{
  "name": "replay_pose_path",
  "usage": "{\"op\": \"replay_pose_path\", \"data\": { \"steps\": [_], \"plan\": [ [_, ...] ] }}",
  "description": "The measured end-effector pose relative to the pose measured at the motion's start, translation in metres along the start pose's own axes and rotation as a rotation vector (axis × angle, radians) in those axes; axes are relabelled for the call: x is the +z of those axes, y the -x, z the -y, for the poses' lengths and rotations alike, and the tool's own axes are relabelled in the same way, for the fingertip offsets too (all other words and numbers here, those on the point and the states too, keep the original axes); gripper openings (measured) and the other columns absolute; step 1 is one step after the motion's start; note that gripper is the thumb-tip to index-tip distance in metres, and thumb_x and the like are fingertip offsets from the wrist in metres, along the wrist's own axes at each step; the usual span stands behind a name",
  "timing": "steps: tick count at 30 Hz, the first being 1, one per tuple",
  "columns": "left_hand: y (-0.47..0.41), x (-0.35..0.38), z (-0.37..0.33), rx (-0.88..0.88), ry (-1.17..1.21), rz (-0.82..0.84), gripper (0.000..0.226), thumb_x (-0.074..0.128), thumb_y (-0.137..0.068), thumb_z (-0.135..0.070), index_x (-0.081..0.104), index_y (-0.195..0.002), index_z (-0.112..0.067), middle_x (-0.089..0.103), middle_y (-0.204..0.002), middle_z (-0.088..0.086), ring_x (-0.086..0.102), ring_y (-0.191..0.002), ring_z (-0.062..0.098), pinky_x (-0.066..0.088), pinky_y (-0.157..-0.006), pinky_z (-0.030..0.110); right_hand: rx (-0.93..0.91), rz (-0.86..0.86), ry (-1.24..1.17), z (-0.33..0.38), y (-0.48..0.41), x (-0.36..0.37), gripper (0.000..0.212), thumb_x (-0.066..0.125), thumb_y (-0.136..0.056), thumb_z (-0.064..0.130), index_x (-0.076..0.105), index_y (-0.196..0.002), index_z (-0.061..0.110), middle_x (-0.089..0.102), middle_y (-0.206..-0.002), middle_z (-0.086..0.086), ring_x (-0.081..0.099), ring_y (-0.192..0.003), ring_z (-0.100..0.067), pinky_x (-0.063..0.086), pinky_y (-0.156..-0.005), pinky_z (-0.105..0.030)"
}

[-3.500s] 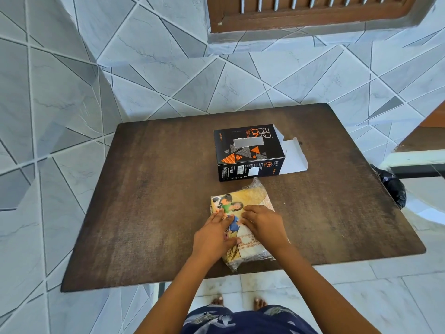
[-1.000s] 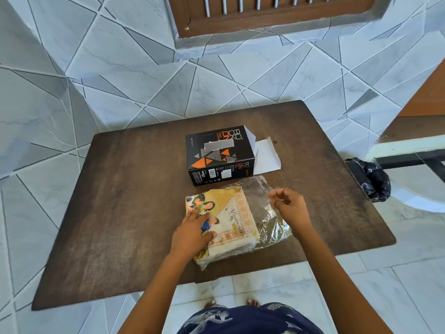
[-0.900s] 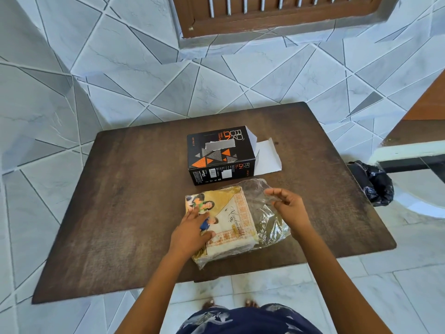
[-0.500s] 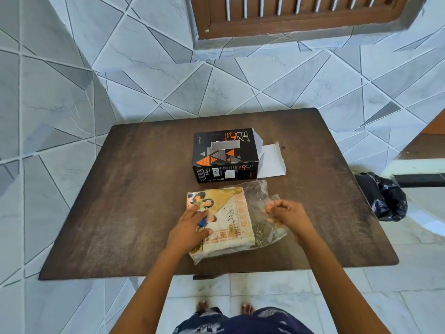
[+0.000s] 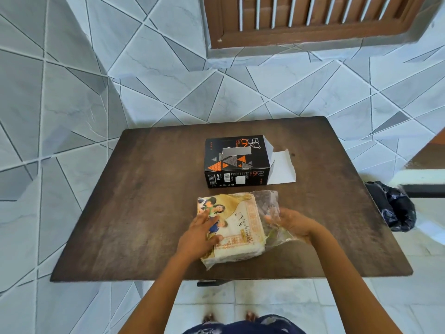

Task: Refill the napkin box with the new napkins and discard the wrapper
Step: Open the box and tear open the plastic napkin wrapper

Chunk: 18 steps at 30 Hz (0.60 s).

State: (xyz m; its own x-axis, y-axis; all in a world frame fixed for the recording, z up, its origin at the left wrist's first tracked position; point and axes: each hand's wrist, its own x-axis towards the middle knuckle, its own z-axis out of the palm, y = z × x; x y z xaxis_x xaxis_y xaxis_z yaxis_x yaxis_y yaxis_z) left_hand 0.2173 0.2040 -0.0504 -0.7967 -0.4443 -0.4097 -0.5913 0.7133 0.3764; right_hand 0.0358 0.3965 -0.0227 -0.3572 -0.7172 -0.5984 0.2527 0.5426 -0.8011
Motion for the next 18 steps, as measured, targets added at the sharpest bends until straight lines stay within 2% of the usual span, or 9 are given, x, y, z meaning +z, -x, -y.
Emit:
{"op": "replay_pose_path", "data": {
  "steps": [4,6,9,11,13,14,15,17,18],
  "plan": [
    [0.001,-0.001,0.002,0.014,-0.015,0.018,0.064,0.048,-0.092,-0.045,0.019,-0.147,-0.033,-0.001,-0.159,-0.010,0.003,-0.147,0.016,0.024,-0.115,0.045,-0.002,-0.205,0.093,-0.002,-0.003,-0.001,0.085,0.071,-0.076,0.030,0.021,-0.142,0.009,0.037,-0.144,-0.011,0.044,-0.124,-0.029,0.034,-0.106,-0.044],
    [0.000,-0.001,0.005,0.024,-0.019,0.021,0.065,0.047,-0.092,-0.047,0.018,-0.147,-0.033,-0.002,-0.159,-0.010,0.002,-0.147,0.016,0.025,-0.115,0.046,-0.014,-0.342,0.140,-0.005,-0.003,-0.002,0.073,0.071,-0.078,0.025,0.032,-0.137,0.008,0.041,-0.142,-0.013,0.046,-0.123,-0.030,0.037,-0.104,-0.045],
    [-0.002,-0.001,0.010,0.048,-0.018,0.015,0.065,0.047,-0.091,-0.048,0.018,-0.148,-0.033,-0.003,-0.159,-0.010,0.001,-0.147,0.016,0.026,-0.114,0.046,-0.050,-0.319,0.061,-0.006,-0.005,-0.001,0.016,0.057,-0.087,0.007,0.060,-0.103,0.006,0.060,-0.121,-0.025,0.062,-0.091,-0.022,0.051,-0.089,-0.038],
    [-0.002,0.001,0.012,0.064,-0.016,0.013,0.065,0.048,-0.091,-0.048,0.019,-0.147,-0.033,-0.002,-0.159,-0.010,0.001,-0.147,0.015,0.026,-0.114,0.045,-0.028,-0.286,-0.006,-0.005,-0.008,0.004,0.018,0.045,-0.092,0.001,0.062,-0.095,-0.002,0.059,-0.119,-0.030,0.063,-0.082,-0.019,0.054,-0.080,-0.031],
    [-0.003,0.001,0.013,0.070,-0.020,0.019,0.065,0.048,-0.091,-0.049,0.018,-0.147,-0.034,-0.003,-0.159,-0.010,0.001,-0.147,0.016,0.026,-0.114,0.045,0.049,-0.287,-0.045,-0.003,-0.013,0.008,0.021,0.040,-0.095,0.003,0.057,-0.095,-0.010,0.058,-0.122,-0.025,0.060,-0.091,-0.024,0.051,-0.089,-0.037],
    [-0.003,0.001,0.013,0.072,-0.021,0.020,0.065,0.048,-0.091,-0.049,0.017,-0.147,-0.035,-0.003,-0.159,-0.010,0.001,-0.147,0.016,0.026,-0.114,0.046,0.094,-0.273,-0.033,-0.002,-0.015,0.010,0.022,0.044,-0.094,0.008,0.056,-0.098,-0.010,0.057,-0.122,-0.018,0.056,-0.100,-0.026,0.046,-0.096,-0.040],
    [-0.003,0.001,0.013,0.076,-0.022,0.020,0.065,0.047,-0.091,-0.049,0.017,-0.147,-0.035,-0.003,-0.159,-0.010,0.001,-0.147,0.016,0.027,-0.114,0.046,0.125,-0.268,-0.006,0.000,-0.015,0.011,0.030,0.053,-0.090,0.015,0.055,-0.105,-0.011,0.057,-0.121,-0.013,0.054,-0.107,-0.026,0.044,-0.094,-0.040],
    [-0.003,0.001,0.014,0.084,-0.023,0.024,0.066,0.047,-0.091,-0.049,0.016,-0.147,-0.035,-0.003,-0.159,-0.010,0.001,-0.147,0.016,0.026,-0.114,0.046,0.175,-0.224,0.031,-0.002,-0.023,0.010,0.045,0.063,-0.083,0.027,0.054,-0.115,-0.004,0.061,-0.121,-0.014,0.059,-0.107,-0.027,0.049,-0.080,-0.035],
    [-0.003,0.000,0.015,0.086,-0.024,0.027,0.066,0.047,-0.091,-0.050,0.016,-0.147,-0.035,-0.004,-0.159,-0.010,0.000,-0.147,0.016,0.026,-0.114,0.046,0.183,-0.206,0.028,-0.003,-0.027,0.011,0.040,0.061,-0.085,0.028,0.055,-0.114,0.001,0.063,-0.118,-0.014,0.061,-0.102,-0.026,0.051,-0.075,-0.032]
  ]
}}
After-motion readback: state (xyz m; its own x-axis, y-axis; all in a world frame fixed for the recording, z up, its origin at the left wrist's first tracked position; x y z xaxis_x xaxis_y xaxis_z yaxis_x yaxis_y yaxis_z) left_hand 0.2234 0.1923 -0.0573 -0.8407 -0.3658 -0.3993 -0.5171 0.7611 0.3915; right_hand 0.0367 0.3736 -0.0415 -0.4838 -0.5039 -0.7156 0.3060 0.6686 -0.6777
